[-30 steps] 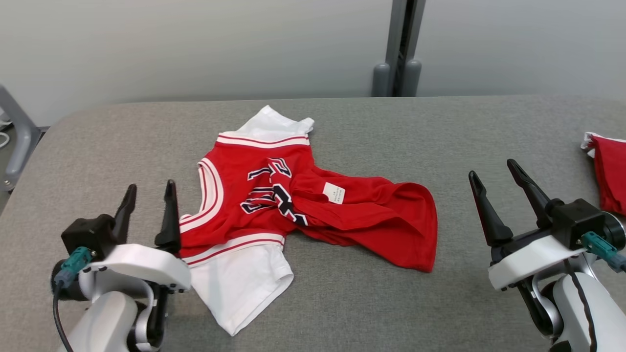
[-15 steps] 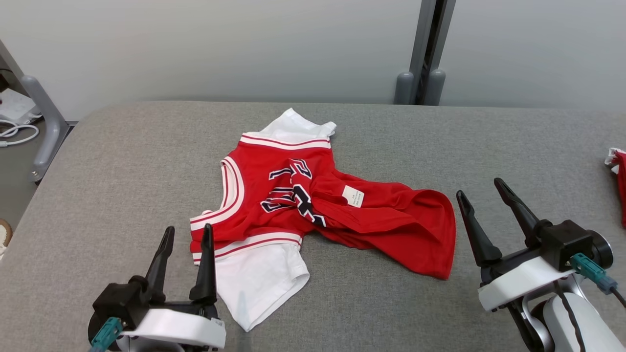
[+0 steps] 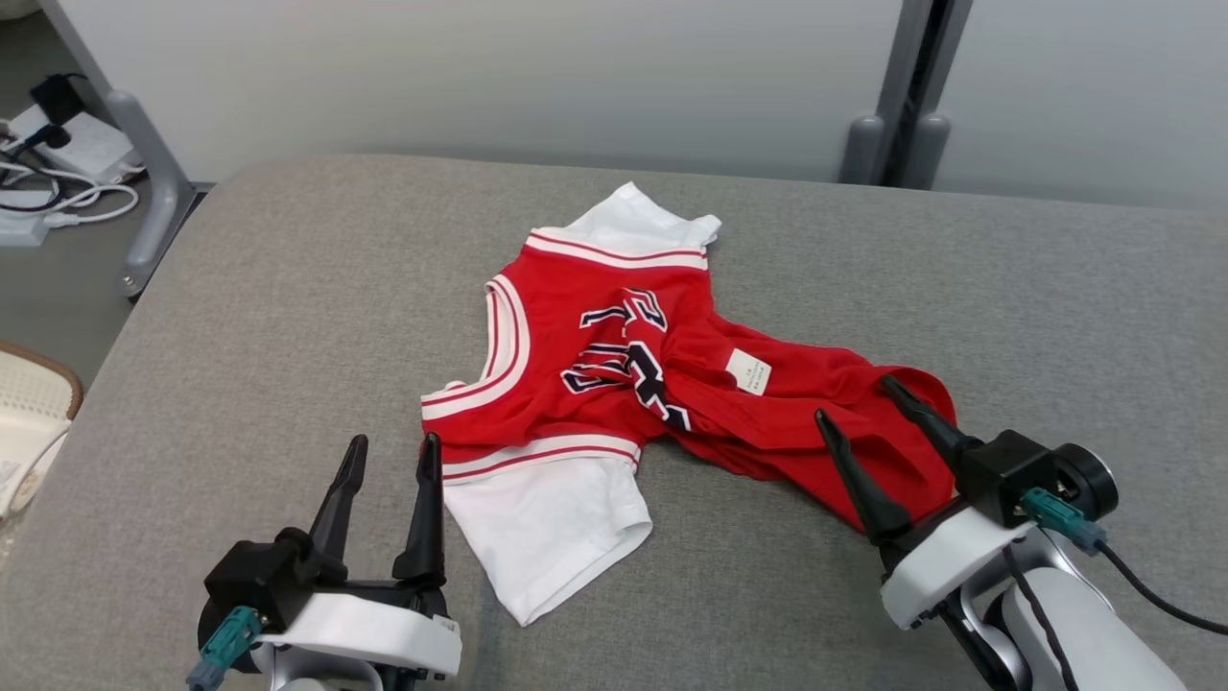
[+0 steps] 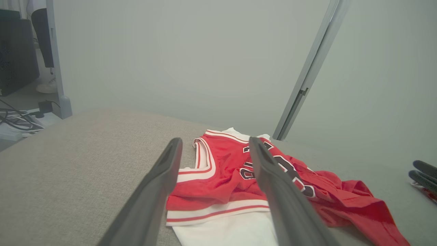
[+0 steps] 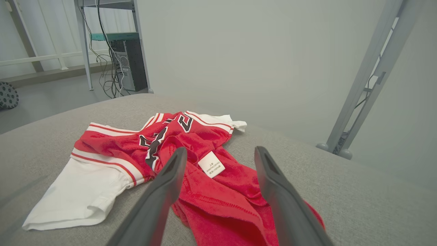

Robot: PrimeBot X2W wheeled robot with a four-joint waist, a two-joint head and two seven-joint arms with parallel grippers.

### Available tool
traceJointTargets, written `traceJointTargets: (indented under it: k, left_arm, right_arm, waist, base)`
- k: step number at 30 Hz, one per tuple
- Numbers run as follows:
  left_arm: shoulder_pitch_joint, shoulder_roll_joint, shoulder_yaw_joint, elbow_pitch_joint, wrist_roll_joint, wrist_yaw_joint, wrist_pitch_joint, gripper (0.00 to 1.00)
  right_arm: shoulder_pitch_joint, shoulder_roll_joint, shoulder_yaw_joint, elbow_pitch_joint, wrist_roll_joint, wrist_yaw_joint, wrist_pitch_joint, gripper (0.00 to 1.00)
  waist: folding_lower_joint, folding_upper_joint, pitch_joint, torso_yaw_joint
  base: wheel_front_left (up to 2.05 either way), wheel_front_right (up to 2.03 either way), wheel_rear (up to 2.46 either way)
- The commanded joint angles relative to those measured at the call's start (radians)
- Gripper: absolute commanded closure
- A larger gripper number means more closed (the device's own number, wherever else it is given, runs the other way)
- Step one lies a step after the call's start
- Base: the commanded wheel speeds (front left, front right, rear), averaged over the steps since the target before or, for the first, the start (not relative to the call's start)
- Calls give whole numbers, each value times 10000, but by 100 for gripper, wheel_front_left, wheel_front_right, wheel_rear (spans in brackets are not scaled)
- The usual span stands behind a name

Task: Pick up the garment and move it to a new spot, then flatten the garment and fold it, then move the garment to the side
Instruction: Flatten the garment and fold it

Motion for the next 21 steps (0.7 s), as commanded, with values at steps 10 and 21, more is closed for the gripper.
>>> traceJointTargets:
  k: [10,21]
  left_arm:
    - [-243,31,-389,171,-259,219,-37,0]
    - [-297,28,-512,62,-394,314,-37,0]
  right_arm:
    - [-1053,-243,1269,1827,532,-6,42,0]
    - [-1564,-258,1390,3181,903,-4,-73,74]
  waist:
    - [0,0,455,1124]
    - [0,0,649,1342]
  base:
    - [0,0,0]
    - [0,0,0]
